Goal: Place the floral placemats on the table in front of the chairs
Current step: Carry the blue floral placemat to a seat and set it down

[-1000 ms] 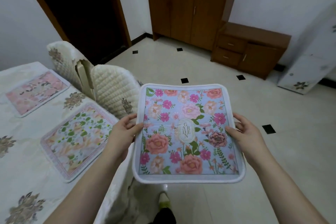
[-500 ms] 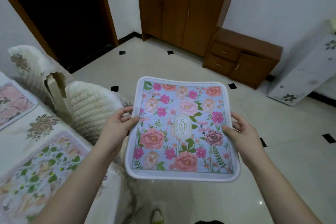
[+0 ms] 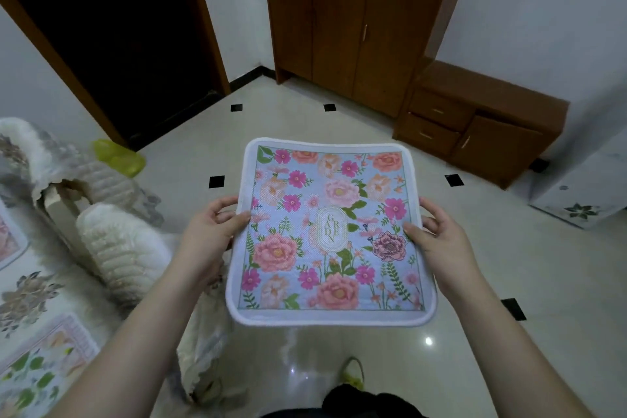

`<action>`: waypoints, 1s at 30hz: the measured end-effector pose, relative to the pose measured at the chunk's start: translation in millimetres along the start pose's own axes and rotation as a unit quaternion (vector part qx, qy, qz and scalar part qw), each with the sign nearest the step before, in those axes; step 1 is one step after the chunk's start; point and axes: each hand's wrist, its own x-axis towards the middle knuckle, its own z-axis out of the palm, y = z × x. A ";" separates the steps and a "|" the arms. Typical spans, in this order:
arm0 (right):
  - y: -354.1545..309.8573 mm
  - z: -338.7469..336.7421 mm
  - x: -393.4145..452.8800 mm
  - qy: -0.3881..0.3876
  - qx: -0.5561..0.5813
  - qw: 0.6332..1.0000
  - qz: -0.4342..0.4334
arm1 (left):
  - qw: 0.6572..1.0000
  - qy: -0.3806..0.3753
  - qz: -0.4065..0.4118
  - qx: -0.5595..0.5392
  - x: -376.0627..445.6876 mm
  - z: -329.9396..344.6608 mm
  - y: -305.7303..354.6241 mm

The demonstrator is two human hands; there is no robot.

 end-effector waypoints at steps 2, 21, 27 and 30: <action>-8.3 -4.7 29.0 -0.017 0.009 1.000 0.010 | 1.000 0.014 -0.004 0.006 17.5 12.2 6.9; -64.6 107.8 253.2 -0.181 -0.059 0.981 0.038 | 0.983 0.177 -0.011 -0.056 159.1 -12.1 46.3; -90.0 183.5 315.3 -0.212 -0.110 0.971 0.028 | 0.979 0.187 -0.020 -0.073 220.4 -57.3 56.9; -98.2 214.2 344.0 -0.225 -0.108 0.968 0.030 | 0.980 0.183 -0.031 -0.076 252.5 -76.7 67.0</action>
